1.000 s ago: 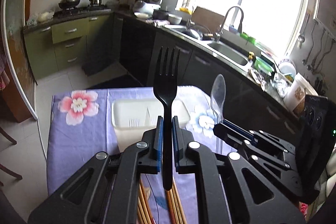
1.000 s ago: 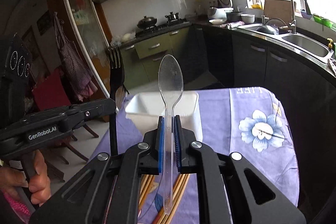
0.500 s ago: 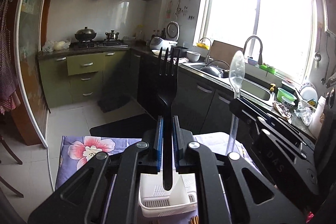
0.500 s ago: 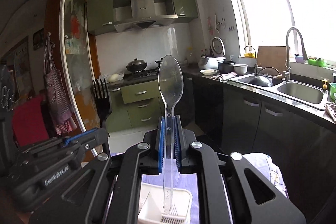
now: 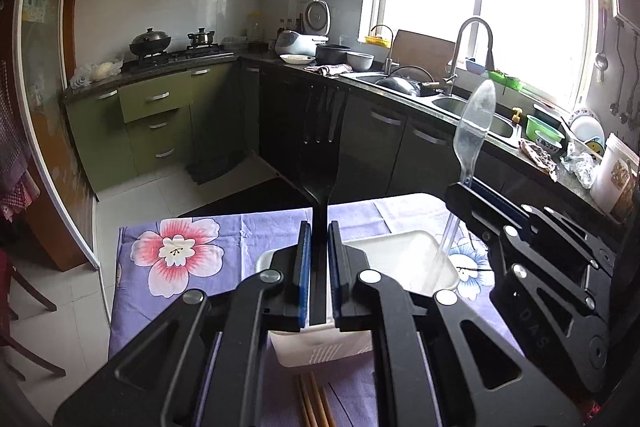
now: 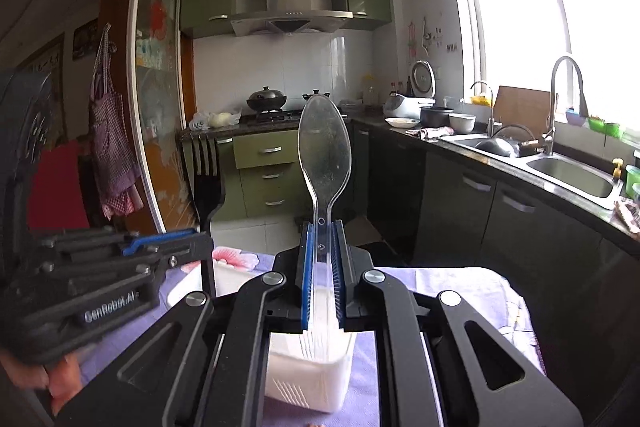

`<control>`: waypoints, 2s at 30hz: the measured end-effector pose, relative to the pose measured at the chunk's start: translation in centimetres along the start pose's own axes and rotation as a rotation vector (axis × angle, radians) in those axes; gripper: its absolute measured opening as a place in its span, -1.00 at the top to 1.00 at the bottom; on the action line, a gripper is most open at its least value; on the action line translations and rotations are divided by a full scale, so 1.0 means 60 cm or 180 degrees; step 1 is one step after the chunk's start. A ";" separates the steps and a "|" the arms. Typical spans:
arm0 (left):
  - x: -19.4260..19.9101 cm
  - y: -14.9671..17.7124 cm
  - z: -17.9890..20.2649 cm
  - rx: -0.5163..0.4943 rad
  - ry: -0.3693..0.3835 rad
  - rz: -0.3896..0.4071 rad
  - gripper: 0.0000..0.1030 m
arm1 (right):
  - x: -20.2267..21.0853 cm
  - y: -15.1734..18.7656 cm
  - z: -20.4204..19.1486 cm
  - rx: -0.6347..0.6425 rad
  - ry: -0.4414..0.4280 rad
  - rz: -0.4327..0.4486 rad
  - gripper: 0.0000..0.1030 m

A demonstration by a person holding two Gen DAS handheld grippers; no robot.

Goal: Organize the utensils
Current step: 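Open the left tool dropping the fork while the right tool drops the spoon into the holder, then move both tools back down to the wooden chopsticks on the cloth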

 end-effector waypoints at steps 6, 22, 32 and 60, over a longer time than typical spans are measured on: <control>-0.003 0.021 0.000 -0.0008 -0.0053 -0.0229 0.84 | 0.008 0.043 -0.021 0.0074 -0.0049 -0.0284 0.81; 0.053 0.052 -0.013 -0.0025 -0.0060 -0.0470 0.34 | 0.096 0.038 -0.025 -0.0068 -0.0167 -0.0271 0.35; -0.004 0.249 -0.055 0.0080 -0.0167 -0.1767 0.32 | 0.102 0.183 0.000 -0.0180 -0.0121 -0.1240 0.34; -0.086 0.301 -0.062 -0.0004 -0.0491 -0.2181 0.73 | 0.049 0.260 -0.005 -0.0252 -0.0292 -0.1696 0.31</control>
Point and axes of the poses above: each gripper's, at about its wrist camera, not at the fingertips, and x roughly against the way its jaws point, z to its right, y to its underside, the point moved 5 cm from there along -x, roughly the way its jaws point, and after that the axes turned 6 degrees about x, right-handed, at the moved point
